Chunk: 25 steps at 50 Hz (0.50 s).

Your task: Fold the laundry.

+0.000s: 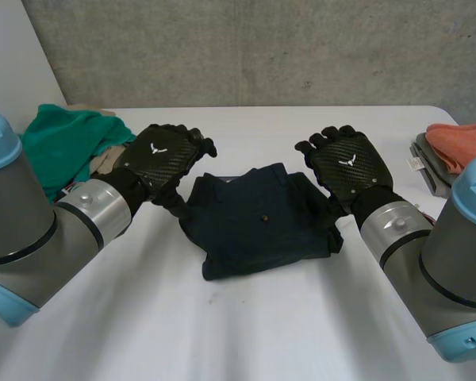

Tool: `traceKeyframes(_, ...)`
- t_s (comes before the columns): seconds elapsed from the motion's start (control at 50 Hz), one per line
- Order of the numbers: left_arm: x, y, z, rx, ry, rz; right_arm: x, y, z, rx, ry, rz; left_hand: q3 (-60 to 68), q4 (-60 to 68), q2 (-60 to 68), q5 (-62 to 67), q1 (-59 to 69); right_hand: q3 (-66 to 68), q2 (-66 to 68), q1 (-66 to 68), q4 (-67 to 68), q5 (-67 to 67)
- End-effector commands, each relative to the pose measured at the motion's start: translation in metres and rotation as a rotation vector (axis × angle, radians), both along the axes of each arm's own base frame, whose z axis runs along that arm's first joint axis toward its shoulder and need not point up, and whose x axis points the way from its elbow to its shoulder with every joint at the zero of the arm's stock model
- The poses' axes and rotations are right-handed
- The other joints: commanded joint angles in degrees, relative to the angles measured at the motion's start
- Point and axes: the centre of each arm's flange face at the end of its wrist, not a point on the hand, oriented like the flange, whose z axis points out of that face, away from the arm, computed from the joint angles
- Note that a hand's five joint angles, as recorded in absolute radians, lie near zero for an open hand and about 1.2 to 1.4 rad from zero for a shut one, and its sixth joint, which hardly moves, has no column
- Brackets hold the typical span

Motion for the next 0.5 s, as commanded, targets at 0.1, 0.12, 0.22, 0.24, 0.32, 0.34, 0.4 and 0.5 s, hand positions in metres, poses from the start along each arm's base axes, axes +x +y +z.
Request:
traceKeyframes(0.1, 0.0, 0.008, -0.006, 0.041, -0.027, -0.018, -0.007, -0.005, 0.005, 0.002, -0.012, -0.042, 2.5, 2.6, 2.6, 2.4, 2.3, -5.6, -5.7, -6.3, -6.0, -3.9)
traceKeyframes(0.12, -0.001, 0.009, -0.007, 0.041, -0.034, -0.024, -0.008, -0.007, 0.006, -0.001, -0.012, -0.046, 2.0, 2.1, 2.1, 1.9, 1.8, -5.6, -5.7, -6.3, -6.0, -3.9)
traceKeyframes(0.22, -0.006, 0.012, -0.031, 0.041, -0.127, -0.06, -0.014, -0.012, 0.009, -0.001, -0.013, -0.071, 1.9, 2.0, 2.0, 1.7, 1.6, -5.6, -5.7, -6.3, -6.0, -3.9)
traceKeyframes(0.24, -0.006, 0.011, -0.035, 0.043, -0.139, -0.062, -0.015, -0.012, 0.008, 0.002, -0.012, -0.071, 1.9, 2.0, 2.0, 1.7, 1.6, -5.6, -5.7, -6.3, -6.0, -3.9)
traceKeyframes(0.32, -0.015, 0.003, -0.051, 0.022, -0.181, -0.082, -0.015, -0.012, 0.005, 0.011, -0.006, -0.073, 4.4, 4.5, 4.5, 4.3, 4.1, -5.6, -5.7, -6.3, -6.0, -3.9)
traceKeyframes(0.34, -0.019, -0.003, -0.059, 0.018, -0.192, -0.08, -0.015, -0.013, 0.002, 0.019, -0.002, -0.074, 6.2, 6.3, 6.3, 6.1, 6.0, -5.6, -5.7, -6.3, -6.0, -3.9)
traceKeyframes(0.4, -0.025, -0.012, -0.073, 0.031, -0.208, -0.068, -0.013, -0.013, -0.003, 0.029, 0.006, -0.071, 10.4, 10.5, 10.5, 10.3, 10.2, -5.6, -5.7, -6.3, -6.0, -3.9)
traceKeyframes(0.5, -0.029, -0.043, -0.082, -0.011, -0.274, 0.065, -0.01, -0.01, -0.007, 0.038, 0.015, -0.065, 57.0, 57.1, 57.1, 56.9, 56.8, -5.6, -5.7, -6.3, -6.0, -3.9)
